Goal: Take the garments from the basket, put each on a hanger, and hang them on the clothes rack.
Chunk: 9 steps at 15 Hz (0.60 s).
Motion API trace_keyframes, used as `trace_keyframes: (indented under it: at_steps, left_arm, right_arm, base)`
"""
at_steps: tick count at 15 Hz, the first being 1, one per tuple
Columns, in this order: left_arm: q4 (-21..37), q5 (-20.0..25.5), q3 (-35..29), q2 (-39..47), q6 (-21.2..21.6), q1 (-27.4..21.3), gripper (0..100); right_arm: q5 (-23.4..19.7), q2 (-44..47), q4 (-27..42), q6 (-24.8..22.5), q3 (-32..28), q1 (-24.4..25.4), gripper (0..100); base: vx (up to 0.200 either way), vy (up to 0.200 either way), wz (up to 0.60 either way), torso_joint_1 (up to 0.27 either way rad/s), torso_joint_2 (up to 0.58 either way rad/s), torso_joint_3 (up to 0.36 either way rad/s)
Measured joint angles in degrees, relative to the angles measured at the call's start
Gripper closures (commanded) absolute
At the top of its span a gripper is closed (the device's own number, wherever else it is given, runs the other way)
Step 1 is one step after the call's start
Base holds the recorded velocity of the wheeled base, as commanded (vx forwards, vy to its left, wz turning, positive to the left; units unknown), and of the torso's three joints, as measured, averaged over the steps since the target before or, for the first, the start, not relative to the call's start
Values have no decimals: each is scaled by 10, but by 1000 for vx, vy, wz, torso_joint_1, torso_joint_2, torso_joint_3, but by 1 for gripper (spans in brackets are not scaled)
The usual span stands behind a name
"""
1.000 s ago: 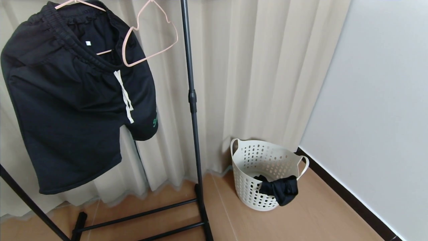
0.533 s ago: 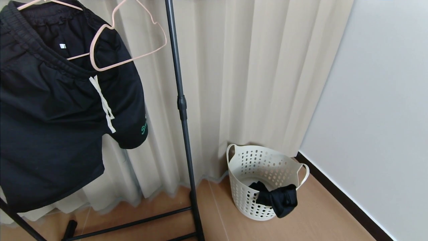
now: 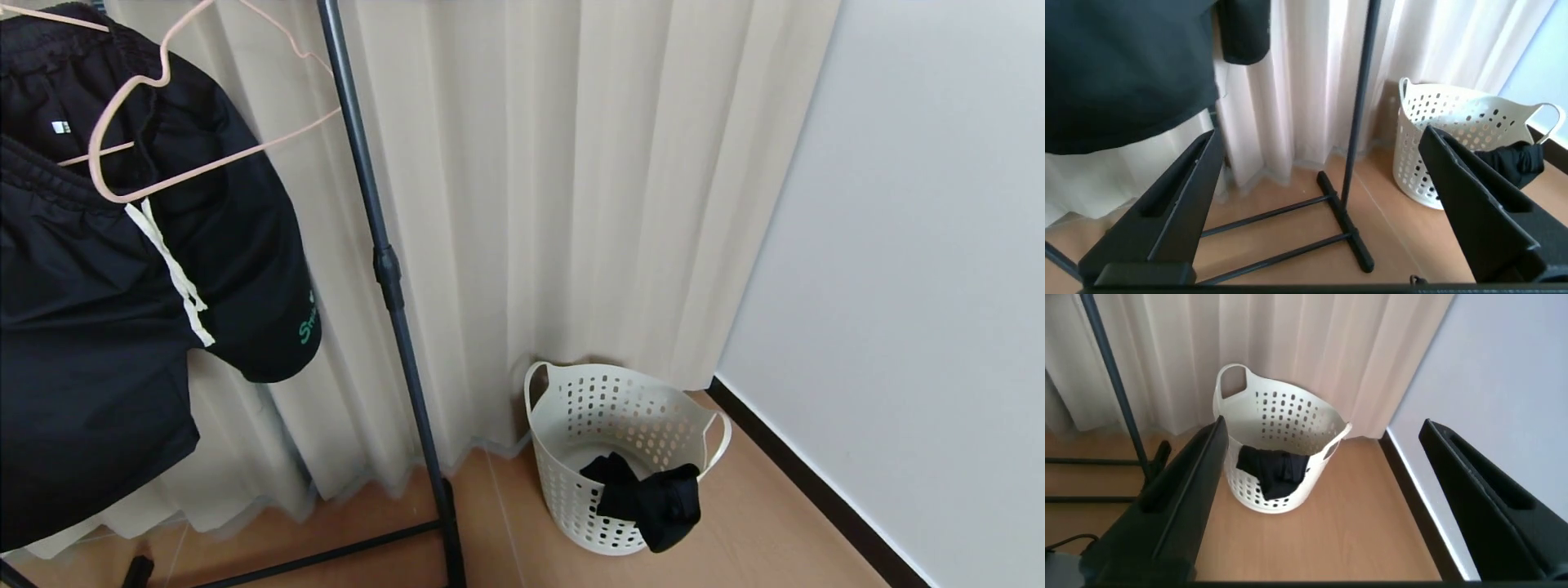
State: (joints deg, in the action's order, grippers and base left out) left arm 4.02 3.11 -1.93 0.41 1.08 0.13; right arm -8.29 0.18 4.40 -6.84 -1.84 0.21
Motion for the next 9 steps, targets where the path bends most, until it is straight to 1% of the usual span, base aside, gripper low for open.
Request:
trace_keyframes:
  at_steps: [2, 4, 9]
  left_arm:
    - [0, 3, 0, 0, 15, 0, 0]
    - [-1, 3, 1, 0, 17, 0, 0]
    - [-1, 3, 1, 0, 16, 0, 0]
  right_arm:
    - [0, 0, -1, 0, 0, -1, 0]
    - [1, 0, 0, 0, 0, -1, 0]
    - [1, 0, 0, 0, 0, -1, 0]
  base:
    - [0, 0, 0, 0, 0, 0]
    - [0, 0, 0, -4, -1, -33]
    - [0, 0, 0, 3, 1, -172]
